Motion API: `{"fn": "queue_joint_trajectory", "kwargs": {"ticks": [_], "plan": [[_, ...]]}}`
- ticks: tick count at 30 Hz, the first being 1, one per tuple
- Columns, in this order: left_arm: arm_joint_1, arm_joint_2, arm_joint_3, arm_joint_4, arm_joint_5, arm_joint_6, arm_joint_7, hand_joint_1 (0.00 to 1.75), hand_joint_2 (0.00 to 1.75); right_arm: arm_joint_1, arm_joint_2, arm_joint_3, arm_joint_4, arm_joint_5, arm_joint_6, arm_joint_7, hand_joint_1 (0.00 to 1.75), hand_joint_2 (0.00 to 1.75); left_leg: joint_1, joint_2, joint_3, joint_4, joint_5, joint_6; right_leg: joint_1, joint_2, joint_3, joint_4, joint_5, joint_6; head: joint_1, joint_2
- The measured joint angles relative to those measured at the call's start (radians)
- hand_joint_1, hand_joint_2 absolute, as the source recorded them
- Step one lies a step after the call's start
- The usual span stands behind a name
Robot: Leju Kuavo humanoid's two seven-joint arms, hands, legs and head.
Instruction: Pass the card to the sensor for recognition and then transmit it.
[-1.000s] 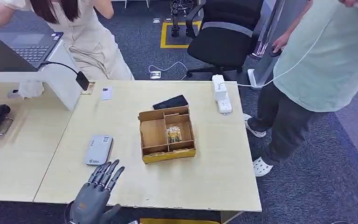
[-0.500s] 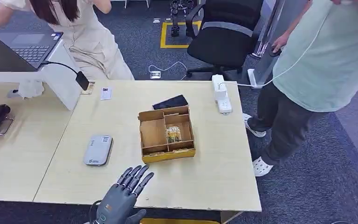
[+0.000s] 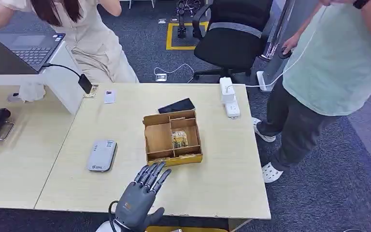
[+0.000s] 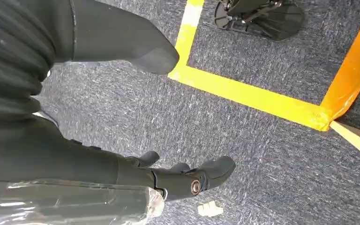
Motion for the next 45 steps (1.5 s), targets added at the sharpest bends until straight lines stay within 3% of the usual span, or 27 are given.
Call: {"fn": "queue_joint_trajectory", "kwargs": {"ticks": [17,24,28,35,45], "plan": [[-0.023,-0.128,0.097,0.09,-0.138,-0.027,0.054,0.0,1.75,-0.009,0.005,-0.001,0.0,0.032,0.013,-0.001,0.0,1.75,0.0,0.0,0.0,0.0,0.0,0.0,0.0,0.0,0.0,0.0,0.0,0.0,0.0,0.0],[-0.032,-0.129,0.15,0.129,-0.179,-0.024,0.133,0.0,1.75,-0.011,0.007,-0.005,0.0,0.045,0.013,-0.004,0.0,1.75,0.0,0.0,0.0,0.0,0.0,0.0,0.0,0.0,0.0,0.0,0.0,0.0,0.0,0.0],[-0.034,-0.126,0.16,0.139,-0.18,-0.026,0.146,0.0,1.75,-0.011,0.008,-0.01,0.0,0.047,0.013,-0.004,0.0,1.75,0.0,0.0,0.0,0.0,0.0,0.0,0.0,0.0,0.0,0.0,0.0,0.0,0.0,0.0],[-0.036,-0.125,0.16,0.141,-0.18,-0.034,0.168,0.0,1.75,-0.012,0.012,-0.017,-0.001,0.047,0.013,-0.003,0.0,1.75,0.0,0.0,0.0,0.0,0.0,0.0,0.0,0.0,0.0,0.0,0.0,0.0,0.0,0.0],[-0.064,-0.104,0.103,0.141,-0.182,-0.065,0.287,0.0,1.75,-0.012,0.018,-0.042,-0.006,0.047,0.01,-0.003,0.0,1.75,0.0,0.0,0.0,0.0,0.0,0.0,0.0,0.0,0.0,0.0,0.0,0.0,0.0,0.0]]}}
